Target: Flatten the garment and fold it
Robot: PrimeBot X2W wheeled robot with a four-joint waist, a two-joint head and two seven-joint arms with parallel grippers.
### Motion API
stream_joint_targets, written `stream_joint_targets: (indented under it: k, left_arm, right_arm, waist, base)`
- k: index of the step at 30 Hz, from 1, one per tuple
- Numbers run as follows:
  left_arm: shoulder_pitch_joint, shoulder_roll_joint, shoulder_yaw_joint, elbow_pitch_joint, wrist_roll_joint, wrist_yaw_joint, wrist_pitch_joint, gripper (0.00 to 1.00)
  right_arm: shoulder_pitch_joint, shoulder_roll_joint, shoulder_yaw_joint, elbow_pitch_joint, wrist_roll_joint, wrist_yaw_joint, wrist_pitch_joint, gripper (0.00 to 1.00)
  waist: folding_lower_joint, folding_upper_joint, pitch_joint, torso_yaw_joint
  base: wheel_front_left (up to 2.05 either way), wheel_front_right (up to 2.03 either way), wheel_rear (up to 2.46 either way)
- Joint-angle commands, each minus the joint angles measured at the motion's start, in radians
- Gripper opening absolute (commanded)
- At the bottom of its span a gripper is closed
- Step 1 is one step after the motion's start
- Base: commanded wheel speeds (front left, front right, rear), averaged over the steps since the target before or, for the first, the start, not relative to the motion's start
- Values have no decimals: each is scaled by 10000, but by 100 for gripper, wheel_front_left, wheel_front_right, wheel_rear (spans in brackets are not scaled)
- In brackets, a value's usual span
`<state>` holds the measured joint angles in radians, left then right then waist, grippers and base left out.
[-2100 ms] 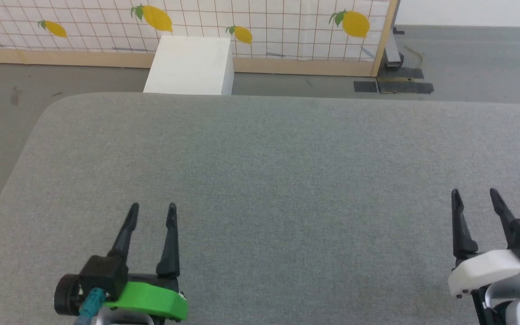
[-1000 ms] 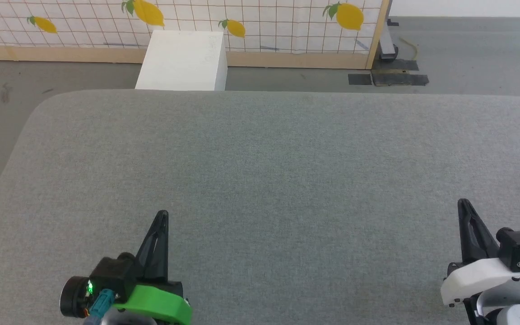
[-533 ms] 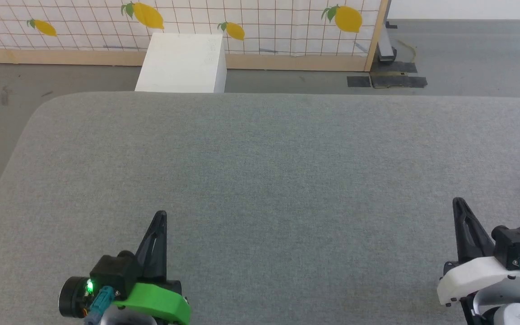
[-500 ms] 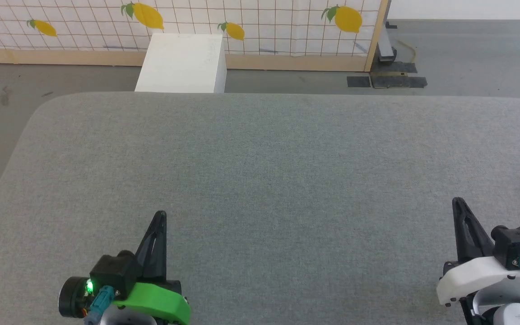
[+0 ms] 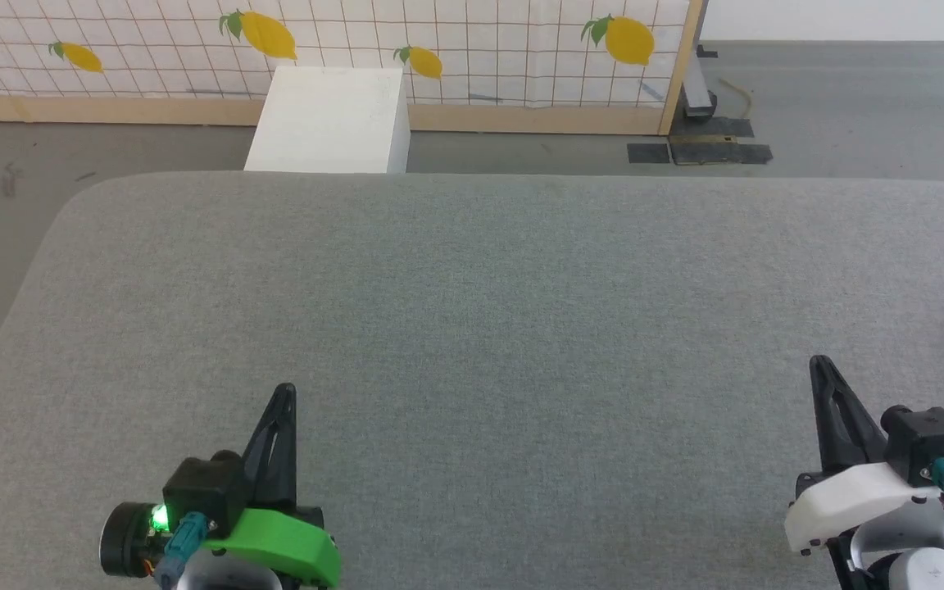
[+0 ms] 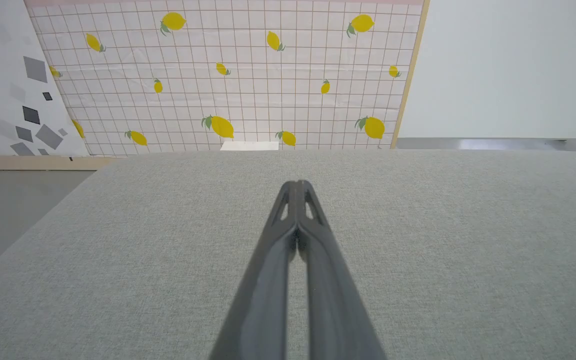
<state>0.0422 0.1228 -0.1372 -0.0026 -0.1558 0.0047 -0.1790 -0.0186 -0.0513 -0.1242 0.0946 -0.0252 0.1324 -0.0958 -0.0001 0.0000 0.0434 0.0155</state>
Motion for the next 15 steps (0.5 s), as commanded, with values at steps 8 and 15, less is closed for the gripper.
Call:
stream_joint_targets:
  k: [8,15]
  left_arm:
    - [-154,-122,188,10,245,-18,199,0]
    - [-181,-183,308,11,378,-21,360,0]
  right_arm:
    - [70,4,156,-146,86,-6,113,0]
    - [82,5,266,-227,103,-8,198,0]
  waist:
    - [1,0,-42,-15]
    - [1,0,-82,-29]
  base:
    - [0,0,0]
    - [0,0,0]
